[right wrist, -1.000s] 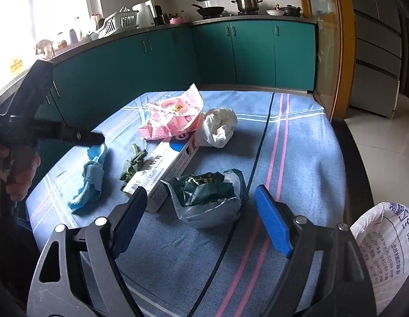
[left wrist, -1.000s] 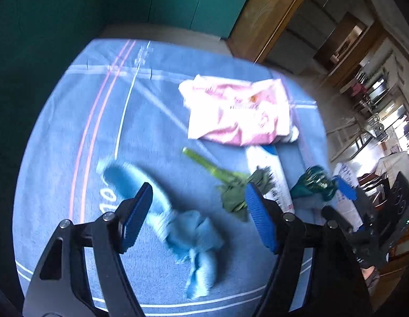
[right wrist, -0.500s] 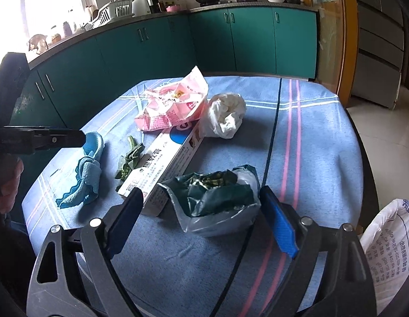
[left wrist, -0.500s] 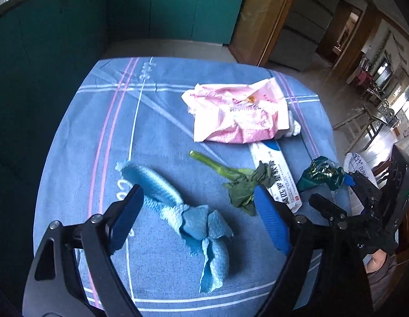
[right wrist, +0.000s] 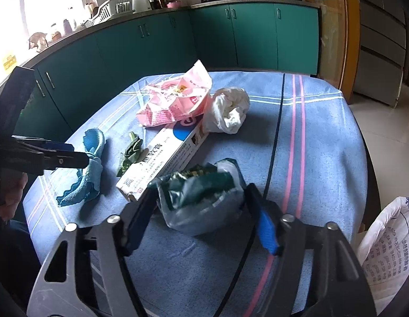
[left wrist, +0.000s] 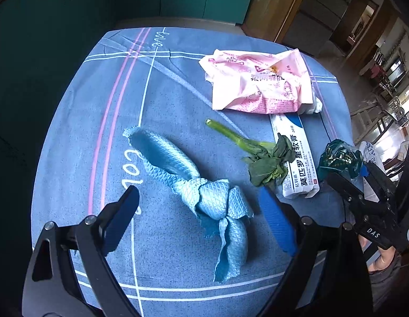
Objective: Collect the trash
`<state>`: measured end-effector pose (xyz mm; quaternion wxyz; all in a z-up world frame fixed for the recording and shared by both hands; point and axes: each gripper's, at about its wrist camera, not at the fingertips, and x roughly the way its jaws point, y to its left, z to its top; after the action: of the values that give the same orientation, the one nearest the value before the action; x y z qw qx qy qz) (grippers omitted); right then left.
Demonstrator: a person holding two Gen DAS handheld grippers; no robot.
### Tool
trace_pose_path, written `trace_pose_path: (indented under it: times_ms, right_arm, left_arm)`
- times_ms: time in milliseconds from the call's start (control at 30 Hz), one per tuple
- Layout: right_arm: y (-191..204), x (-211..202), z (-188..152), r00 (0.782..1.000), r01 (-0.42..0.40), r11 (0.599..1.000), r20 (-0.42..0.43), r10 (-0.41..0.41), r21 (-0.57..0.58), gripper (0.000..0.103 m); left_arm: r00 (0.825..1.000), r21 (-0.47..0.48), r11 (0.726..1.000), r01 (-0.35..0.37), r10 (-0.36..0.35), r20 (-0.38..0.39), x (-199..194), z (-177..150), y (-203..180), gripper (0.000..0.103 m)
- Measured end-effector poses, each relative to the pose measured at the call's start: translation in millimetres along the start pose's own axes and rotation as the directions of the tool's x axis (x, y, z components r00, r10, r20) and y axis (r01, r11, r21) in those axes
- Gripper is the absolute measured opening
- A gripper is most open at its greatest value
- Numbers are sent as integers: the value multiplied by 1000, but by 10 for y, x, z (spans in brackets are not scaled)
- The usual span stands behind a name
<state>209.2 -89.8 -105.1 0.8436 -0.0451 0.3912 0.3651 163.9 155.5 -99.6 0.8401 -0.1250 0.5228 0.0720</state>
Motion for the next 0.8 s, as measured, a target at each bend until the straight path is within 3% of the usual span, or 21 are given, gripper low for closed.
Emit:
trace_pose_path:
  times_ms: [800]
  right_arm:
    - [-37,-55,-11,1000,0,1000,0,0,16,67]
  left_arm:
    - [998,36,999,-27,29,-48,125,-70,-84,88]
